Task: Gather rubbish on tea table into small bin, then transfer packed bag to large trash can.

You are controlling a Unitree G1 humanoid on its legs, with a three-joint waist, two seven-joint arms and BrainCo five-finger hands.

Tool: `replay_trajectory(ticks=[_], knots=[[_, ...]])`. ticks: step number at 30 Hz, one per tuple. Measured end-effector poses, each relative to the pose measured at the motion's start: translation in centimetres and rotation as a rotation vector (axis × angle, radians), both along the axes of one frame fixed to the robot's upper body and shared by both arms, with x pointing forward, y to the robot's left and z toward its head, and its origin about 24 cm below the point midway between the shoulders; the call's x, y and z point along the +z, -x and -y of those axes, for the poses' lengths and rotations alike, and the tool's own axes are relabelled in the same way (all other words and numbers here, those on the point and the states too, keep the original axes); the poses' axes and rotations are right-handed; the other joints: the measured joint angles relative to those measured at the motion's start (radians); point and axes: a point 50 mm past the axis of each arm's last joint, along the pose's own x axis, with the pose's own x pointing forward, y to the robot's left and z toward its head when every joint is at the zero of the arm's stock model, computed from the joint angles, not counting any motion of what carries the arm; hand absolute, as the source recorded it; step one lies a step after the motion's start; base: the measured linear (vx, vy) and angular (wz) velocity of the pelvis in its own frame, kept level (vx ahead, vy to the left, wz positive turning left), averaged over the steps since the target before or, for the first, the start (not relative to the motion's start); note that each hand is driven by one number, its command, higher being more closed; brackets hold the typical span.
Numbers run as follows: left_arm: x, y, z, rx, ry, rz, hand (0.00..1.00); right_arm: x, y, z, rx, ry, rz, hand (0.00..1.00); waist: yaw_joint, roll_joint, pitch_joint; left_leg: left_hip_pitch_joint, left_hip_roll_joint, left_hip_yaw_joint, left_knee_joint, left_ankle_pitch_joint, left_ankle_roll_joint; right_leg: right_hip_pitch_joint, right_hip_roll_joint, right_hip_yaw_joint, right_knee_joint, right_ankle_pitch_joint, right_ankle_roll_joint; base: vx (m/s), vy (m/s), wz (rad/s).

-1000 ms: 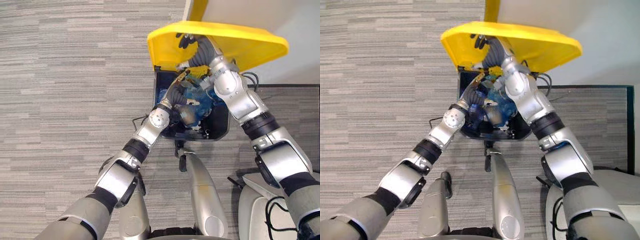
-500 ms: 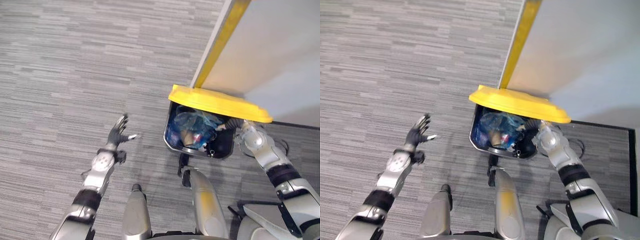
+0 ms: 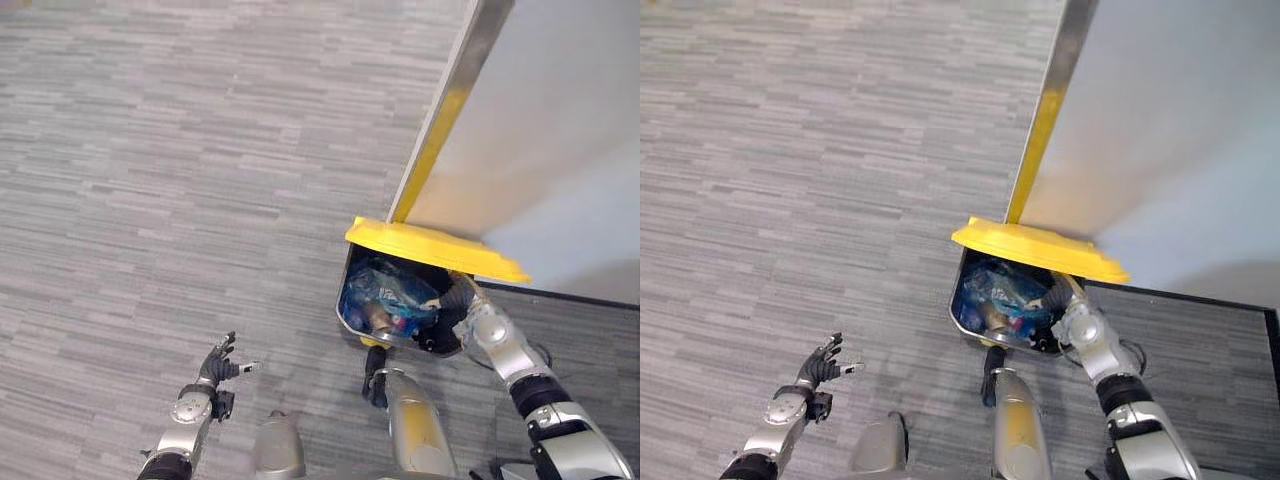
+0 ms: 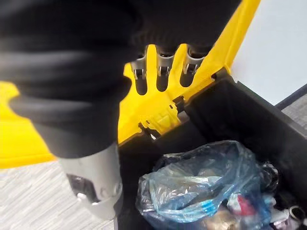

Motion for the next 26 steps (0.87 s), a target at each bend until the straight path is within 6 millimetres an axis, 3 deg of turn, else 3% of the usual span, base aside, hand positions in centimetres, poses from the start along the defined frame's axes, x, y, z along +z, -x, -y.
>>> replay_trajectory(ticks=[4,6,7,8,9,10,11,13,14,15,16,17,19,21,26], knots=[[-0.7,0.8,0.5,0.008,0.018,-0.029,0.00,-2.2,1.6,-1.5,0.003,-0.083,-0.068,0.00,0.007,-0.027,-0.002,0.039,-0.002,0.046,0.049,-0.026,0.016,0.037,0.013,0.044,-0.020,0.028,0.014,-0.09,0.044,-0.35],[-0.9,1.0,0.5,0.010,0.019,-0.037,0.00,-3.3,3.0,-1.4,-0.037,-0.145,-0.099,0.00,0.004,-0.047,-0.001,0.029,-0.018,0.056,0.103,-0.044,0.026,0.037,0.007,0.067,-0.020,0.054,0.035,-0.19,0.094,-0.32],[-0.9,1.2,0.4,0.021,0.024,-0.039,0.00,-4.0,4.2,-1.1,-0.078,-0.200,-0.119,0.00,-0.005,-0.062,-0.004,0.010,-0.028,0.070,0.123,-0.042,0.039,0.050,0.007,0.084,-0.091,0.110,0.106,-0.19,0.104,-0.35],[-1.0,1.4,0.3,0.034,0.027,-0.037,0.00,-4.2,4.6,-1.1,-0.086,-0.221,-0.123,0.00,-0.003,-0.060,-0.006,0.003,-0.007,0.088,0.110,-0.029,0.053,0.044,0.012,0.085,-0.100,0.093,0.137,-0.28,0.073,-0.51],[-1.2,1.7,0.2,0.056,0.034,-0.047,0.00,-4.7,5.4,-1.1,-0.102,-0.253,-0.140,0.00,-0.008,-0.059,0.003,-0.011,-0.008,0.110,0.102,-0.007,0.062,-0.034,0.002,0.111,0.124,0.015,0.048,-0.23,0.030,-0.36],[-1.2,1.7,0.2,0.058,0.036,-0.052,0.00,-5.2,6.2,-1.1,-0.121,-0.272,-0.159,0.00,-0.012,-0.068,-0.001,-0.012,-0.007,0.109,0.099,0.001,0.063,-0.055,-0.002,0.115,0.268,-0.021,0.009,-0.30,-0.013,-0.18],[-1.4,2.2,0.2,0.063,0.038,-0.062,0.00,-6.6,8.1,-1.1,-0.170,-0.324,-0.208,0.00,-0.018,-0.077,-0.010,-0.010,-0.007,0.106,0.082,0.017,0.061,-0.056,-0.011,0.129,0.468,-0.069,0.008,-0.18,-0.035,-0.03],[-1.8,3.3,0.4,0.069,0.044,-0.083,0.00,-8.0,10.6,-1.7,-0.203,-0.389,-0.267,0.00,-0.017,-0.098,-0.029,-0.018,-0.006,0.108,0.063,0.038,0.047,-0.004,-0.017,0.173,0.599,-0.088,0.011,-0.10,-0.114,-0.09],[-2.0,3.5,0.7,0.072,0.054,-0.089,0.00,-8.8,12.1,-2.0,-0.226,-0.414,-0.299,0.00,-0.018,-0.118,-0.042,-0.043,-0.011,0.109,0.062,0.047,0.035,0.050,-0.020,0.206,0.549,-0.141,0.050,-0.14,-0.172,-0.13],[-2.2,3.5,1.3,0.090,0.079,-0.091,0.00,-9.3,13.2,-1.6,-0.263,-0.432,-0.325,0.00,-0.020,-0.113,-0.048,-0.073,-0.007,0.106,0.044,0.064,0.024,0.069,0.004,0.205,0.463,-0.189,0.071,-0.13,-0.163,-0.13],[-2.3,3.5,2.0,0.090,0.099,-0.093,0.00,-9.5,13.6,-1.4,-0.281,-0.437,-0.332,0.00,-0.021,-0.101,-0.053,-0.075,0.000,0.106,0.018,0.079,0.028,0.084,0.018,0.206,0.406,-0.205,0.069,-0.08,-0.145,-0.27],[-2.5,3.5,3.2,0.082,0.127,-0.092,0.00,-9.9,14.6,-1.0,-0.318,-0.448,-0.347,0.00,-0.015,-0.098,-0.065,-0.058,-0.001,0.130,-0.040,0.124,0.035,0.118,0.026,0.205,0.290,-0.244,0.037,0.00,-0.138,-0.53],[-2.7,3.3,4.2,0.071,0.147,-0.091,0.00,-10.5,15.1,-0.5,-0.355,-0.455,-0.373,0.00,-0.013,-0.089,-0.072,-0.049,0.003,0.168,-0.112,0.174,0.026,0.149,0.038,0.208,0.152,-0.266,0.009,-0.06,-0.128,-0.54],[-2.5,2.3,4.3,0.067,0.144,-0.081,0.00,-11.5,16.3,0.2,-0.410,-0.459,-0.433,0.00,-0.034,-0.057,-0.090,-0.031,0.014,0.159,-0.189,0.222,0.022,0.169,0.063,0.203,0.060,-0.217,-0.016,-0.13,-0.054,-0.11],[-3.0,2.9,2.2,0.129,0.093,-0.124,0.00,-12.9,18.4,0.8,-0.458,-0.443,-0.528,0.00,-0.034,-0.028,-0.156,0.024,0.015,0.181,-0.292,0.270,0.040,0.228,0.086,0.226,-0.098,-0.126,0.005,-0.08,0.038,-0.21]])
